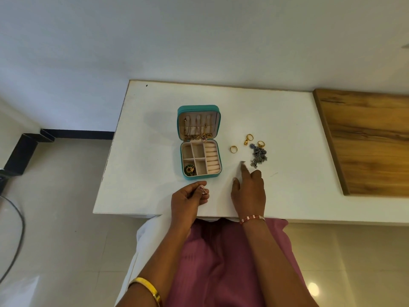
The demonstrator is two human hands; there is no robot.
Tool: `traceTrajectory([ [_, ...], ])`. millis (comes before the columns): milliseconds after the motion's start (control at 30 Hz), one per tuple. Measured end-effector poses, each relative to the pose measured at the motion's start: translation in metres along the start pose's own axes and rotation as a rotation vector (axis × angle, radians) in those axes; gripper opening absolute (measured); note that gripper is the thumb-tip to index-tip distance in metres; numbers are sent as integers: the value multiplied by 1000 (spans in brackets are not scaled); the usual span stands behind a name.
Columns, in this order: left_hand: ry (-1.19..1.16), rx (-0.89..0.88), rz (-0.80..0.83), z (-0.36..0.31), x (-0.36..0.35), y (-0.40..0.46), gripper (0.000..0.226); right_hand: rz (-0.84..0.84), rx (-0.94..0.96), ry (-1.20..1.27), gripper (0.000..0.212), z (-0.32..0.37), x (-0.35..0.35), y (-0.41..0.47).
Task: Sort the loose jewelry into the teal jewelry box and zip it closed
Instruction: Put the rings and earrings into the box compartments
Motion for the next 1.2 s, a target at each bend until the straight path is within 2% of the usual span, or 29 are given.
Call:
traceTrajectory([
  [133, 20, 4, -15, 1, 1, 1, 21, -46, 64, 120, 24, 7, 2, -11],
  [200, 30, 1, -20, 0, 1, 1, 21, -50, 43, 154, 19, 7, 2, -11],
  [367, 32, 9, -13, 1, 0, 0, 25, -10, 24, 165, 35, 6, -2, -6],
  [533, 25, 27, -12, 1, 0, 1, 29, 6, 78, 126, 29, 10, -5, -9],
  [633, 24, 23, -17, 0, 1, 0, 29, 71, 119, 75, 31, 14, -9, -10],
  [733, 32, 19, -29, 0, 2, -1, 26, 110, 152, 33, 24, 17, -13, -11],
  [867, -1, 8, -87, -1, 8, -2, 24, 66, 121, 171, 17, 24, -6, -11],
  [1033, -85, 22, -163, 2, 17, -1, 25, -4, 172, 416, 11, 59, 6, -6],
  [1200, -114, 39, -184, 3, 18, 1, 26, 84, 241, 302, 13, 83, -12, 14],
])
Point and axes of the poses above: each hand's wrist, its own y-axis towards the middle knuckle, its own x-axis out of the back of the hand, z = x × y, the point moved 5 cm from there along y, towards the middle knuckle, and after that the axes turned 12 degrees about y, right-handed, at the moved point
